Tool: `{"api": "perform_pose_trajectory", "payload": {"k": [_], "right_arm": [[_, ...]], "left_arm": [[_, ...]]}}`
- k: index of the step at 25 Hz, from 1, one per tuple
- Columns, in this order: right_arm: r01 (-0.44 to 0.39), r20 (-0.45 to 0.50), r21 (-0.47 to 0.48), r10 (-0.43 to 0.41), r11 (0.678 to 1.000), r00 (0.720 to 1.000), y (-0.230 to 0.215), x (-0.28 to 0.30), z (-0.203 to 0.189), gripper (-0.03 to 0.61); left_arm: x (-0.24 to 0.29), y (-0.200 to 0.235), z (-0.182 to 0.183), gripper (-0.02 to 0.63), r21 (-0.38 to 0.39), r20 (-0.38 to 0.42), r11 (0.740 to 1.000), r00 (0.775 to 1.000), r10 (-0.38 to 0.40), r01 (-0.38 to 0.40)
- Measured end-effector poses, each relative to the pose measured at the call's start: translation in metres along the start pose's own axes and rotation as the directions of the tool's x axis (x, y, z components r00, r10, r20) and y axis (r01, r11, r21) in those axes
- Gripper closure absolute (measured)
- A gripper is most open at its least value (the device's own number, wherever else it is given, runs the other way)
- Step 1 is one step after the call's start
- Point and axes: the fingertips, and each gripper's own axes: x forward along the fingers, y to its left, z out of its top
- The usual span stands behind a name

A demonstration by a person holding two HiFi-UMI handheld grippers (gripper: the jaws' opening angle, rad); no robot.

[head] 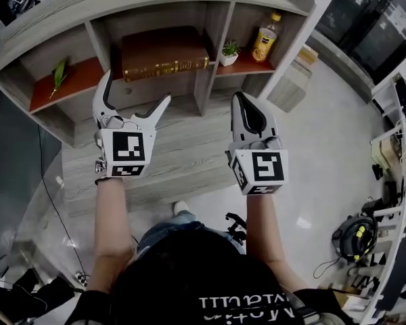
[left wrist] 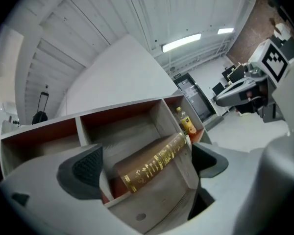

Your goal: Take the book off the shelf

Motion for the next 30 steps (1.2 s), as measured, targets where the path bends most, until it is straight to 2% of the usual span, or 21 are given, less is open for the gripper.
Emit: {"api": "perform_pose_trajectory", "payload": {"k": [3, 6, 13, 16, 20, 22, 24, 30], "right_arm": [[-0.011, -0.010, 0.014, 0.011, 1.000, 1.000, -0.010, 0.019, -0.008, 0.563], [-0.026, -0.015, 0.012, 0.026, 1.000, 1.000, -0.017, 0.034, -0.014, 0.563], [-0.047, -0.048, 0.022, 0.048, 0.999, 0.998, -0.028, 0.058, -0.033, 0.563], [-0.057, -0.067, 0.022, 0.058, 0.998, 0.996, -0.032, 0.066, -0.042, 0.563], [-0.066, -0.079, 0.029, 0.068, 0.997, 0.995, -0.035, 0.075, -0.052, 0.563], [-0.072, -0.087, 0.030, 0.074, 0.997, 0.993, -0.034, 0.078, -0.056, 0.563], [-0.081, -0.093, 0.036, 0.084, 0.996, 0.992, -0.031, 0.081, -0.061, 0.563], [-0.112, -0.079, 0.044, 0.115, 0.993, 0.990, -0.020, 0.088, -0.060, 0.563]], "left_arm": [[0.024, -0.006, -0.013, 0.067, 0.075, -0.055, 0.997, 0.998, -0.008, 0.012], [0.045, -0.017, -0.026, 0.069, 0.177, -0.117, 0.982, 0.992, -0.040, 0.060], [0.081, -0.030, -0.049, 0.069, 0.407, -0.218, 0.905, 0.975, -0.034, 0.123], [0.094, -0.031, -0.059, 0.069, 0.485, -0.263, 0.862, 0.965, -0.016, 0.147], [0.105, -0.028, -0.071, 0.069, 0.625, -0.333, 0.759, 0.942, 0.048, 0.182], [0.111, -0.030, -0.074, 0.069, 0.667, -0.347, 0.717, 0.936, 0.059, 0.202], [0.115, -0.033, -0.077, 0.069, 0.687, -0.365, 0.690, 0.929, 0.055, 0.229], [0.123, -0.034, -0.087, 0.071, 0.719, -0.407, 0.637, 0.911, 0.061, 0.278]]}}
